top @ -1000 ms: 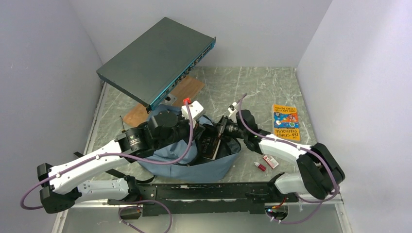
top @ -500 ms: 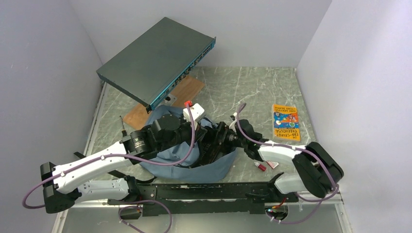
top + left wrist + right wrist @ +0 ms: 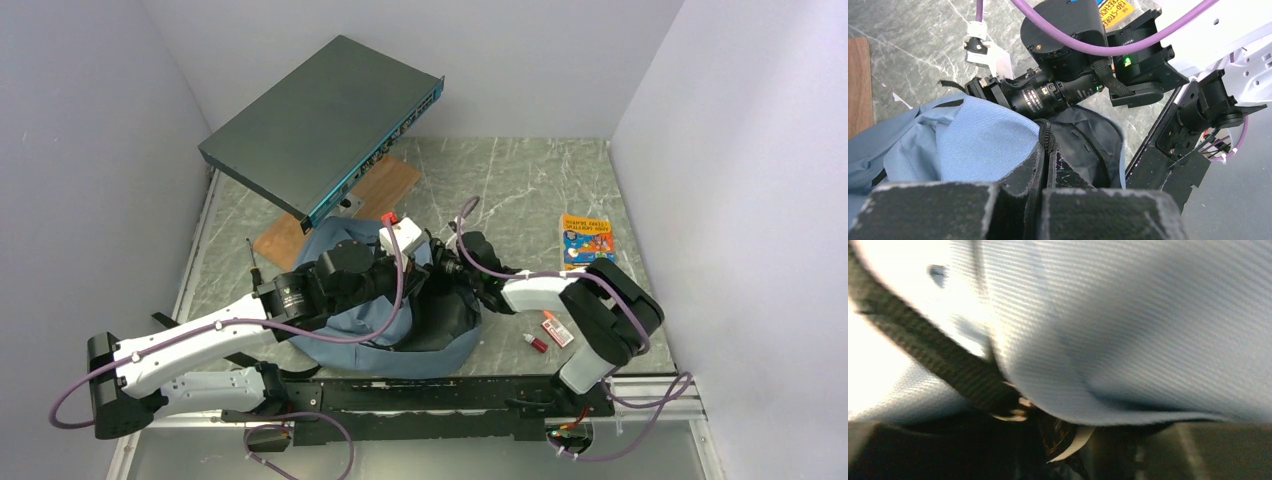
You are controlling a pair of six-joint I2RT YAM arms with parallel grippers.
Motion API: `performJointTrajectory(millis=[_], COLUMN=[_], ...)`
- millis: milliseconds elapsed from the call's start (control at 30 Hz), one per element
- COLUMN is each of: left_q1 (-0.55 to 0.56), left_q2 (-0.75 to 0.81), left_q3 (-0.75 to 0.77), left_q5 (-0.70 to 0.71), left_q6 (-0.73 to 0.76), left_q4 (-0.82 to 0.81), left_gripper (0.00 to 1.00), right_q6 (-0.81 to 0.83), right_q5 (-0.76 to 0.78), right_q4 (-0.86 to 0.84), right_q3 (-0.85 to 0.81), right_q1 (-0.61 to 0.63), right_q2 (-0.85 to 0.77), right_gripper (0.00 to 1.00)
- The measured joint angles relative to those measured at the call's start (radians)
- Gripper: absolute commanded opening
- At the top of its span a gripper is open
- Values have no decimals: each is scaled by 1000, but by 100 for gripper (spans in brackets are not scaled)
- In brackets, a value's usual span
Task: Pack the student bag
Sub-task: Place the book in the student bag.
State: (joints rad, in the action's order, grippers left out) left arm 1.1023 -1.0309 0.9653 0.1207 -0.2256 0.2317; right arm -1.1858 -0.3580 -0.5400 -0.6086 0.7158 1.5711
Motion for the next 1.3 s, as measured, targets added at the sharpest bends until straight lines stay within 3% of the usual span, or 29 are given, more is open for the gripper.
performJointTrajectory(millis=[100, 367, 433, 533, 567, 767, 800, 900, 1067, 1167, 1300], left_q1=[-1, 0, 0, 0, 0, 0, 0, 0, 0, 0, 0], left_q2=[3, 40, 40, 40, 40, 39, 39, 39, 39, 39, 36], left_q3=[-10, -45, -45, -45, -45, -45, -45, -45, -51, -53, -53], left_q5=[15, 18, 18, 17, 17, 16, 16, 19, 33, 41, 70], left_q6=[-4, -8, -8, -8, -9, -21, -24, -27, -32, -41, -57], left_q4=[-3, -24, -25, -25, -25, -25, -25, -25, -26, -26, -26], left_gripper=[0, 0, 0, 0, 0, 0, 0, 0, 0, 0, 0], right_q6=[-10, -2, -3, 5, 0, 9, 18, 40, 57, 105, 220], right_q5=[3, 41, 44, 42, 38, 29, 33, 36, 30, 24, 61], right_q4=[-10, 60, 60, 41, 31, -6, -2, -1, 16, 145, 413], right_q3=[12, 159, 171, 160, 143, -28, -53, -82, -80, -80, -78], right_q1=[-2, -7, -5, -2, 2, 28, 31, 31, 31, 30, 30], right_q2=[31, -161, -166, -117, -81, 72, 85, 101, 90, 24, -198], right_gripper=[69, 69, 56, 9, 0, 0, 3, 31, 52, 65, 77])
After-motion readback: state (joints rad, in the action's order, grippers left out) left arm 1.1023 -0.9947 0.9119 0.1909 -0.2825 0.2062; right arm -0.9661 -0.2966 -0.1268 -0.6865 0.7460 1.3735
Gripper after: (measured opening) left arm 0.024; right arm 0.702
